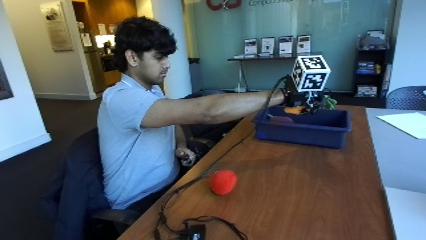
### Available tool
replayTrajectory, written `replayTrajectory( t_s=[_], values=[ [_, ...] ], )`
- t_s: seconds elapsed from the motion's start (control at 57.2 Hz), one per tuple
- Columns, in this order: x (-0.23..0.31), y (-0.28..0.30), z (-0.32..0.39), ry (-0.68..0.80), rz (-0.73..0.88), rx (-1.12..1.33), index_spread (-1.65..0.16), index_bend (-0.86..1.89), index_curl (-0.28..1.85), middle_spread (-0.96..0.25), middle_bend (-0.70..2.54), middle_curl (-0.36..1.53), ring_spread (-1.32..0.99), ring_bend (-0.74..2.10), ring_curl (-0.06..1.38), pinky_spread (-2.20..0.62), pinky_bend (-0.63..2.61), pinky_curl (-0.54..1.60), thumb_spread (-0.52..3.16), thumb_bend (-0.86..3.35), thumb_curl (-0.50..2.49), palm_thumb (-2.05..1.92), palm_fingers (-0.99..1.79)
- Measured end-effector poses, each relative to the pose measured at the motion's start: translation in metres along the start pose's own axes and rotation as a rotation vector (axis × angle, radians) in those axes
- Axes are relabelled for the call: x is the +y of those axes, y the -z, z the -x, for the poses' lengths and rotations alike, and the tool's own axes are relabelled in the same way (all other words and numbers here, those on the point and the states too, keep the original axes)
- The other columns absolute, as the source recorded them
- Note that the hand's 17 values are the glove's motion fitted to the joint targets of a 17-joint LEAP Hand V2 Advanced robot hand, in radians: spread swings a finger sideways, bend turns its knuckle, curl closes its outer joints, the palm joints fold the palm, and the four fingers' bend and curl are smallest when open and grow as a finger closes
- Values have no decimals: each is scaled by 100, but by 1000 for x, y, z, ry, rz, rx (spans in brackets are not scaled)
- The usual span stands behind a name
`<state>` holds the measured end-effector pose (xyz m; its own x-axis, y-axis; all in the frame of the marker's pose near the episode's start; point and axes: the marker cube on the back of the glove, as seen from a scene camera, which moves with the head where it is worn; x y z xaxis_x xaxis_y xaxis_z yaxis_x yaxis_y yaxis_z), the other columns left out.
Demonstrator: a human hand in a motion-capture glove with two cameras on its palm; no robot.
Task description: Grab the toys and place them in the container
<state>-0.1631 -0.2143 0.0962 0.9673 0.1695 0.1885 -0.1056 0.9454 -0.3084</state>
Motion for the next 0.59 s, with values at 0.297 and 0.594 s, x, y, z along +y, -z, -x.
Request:
replayTrajectory(
  t_s=[0.297,0.594],
  values=[
    [-26,-53,61,14,142,4,-29,3,2,1,40,46,-16,115,50,-34,155,48,160,55,49,38,28],
    [48,-22,3,87,224,211,-30,19,16,5,25,40,-3,64,30,-6,124,35,140,7,28,-7,-15]
  ],
)
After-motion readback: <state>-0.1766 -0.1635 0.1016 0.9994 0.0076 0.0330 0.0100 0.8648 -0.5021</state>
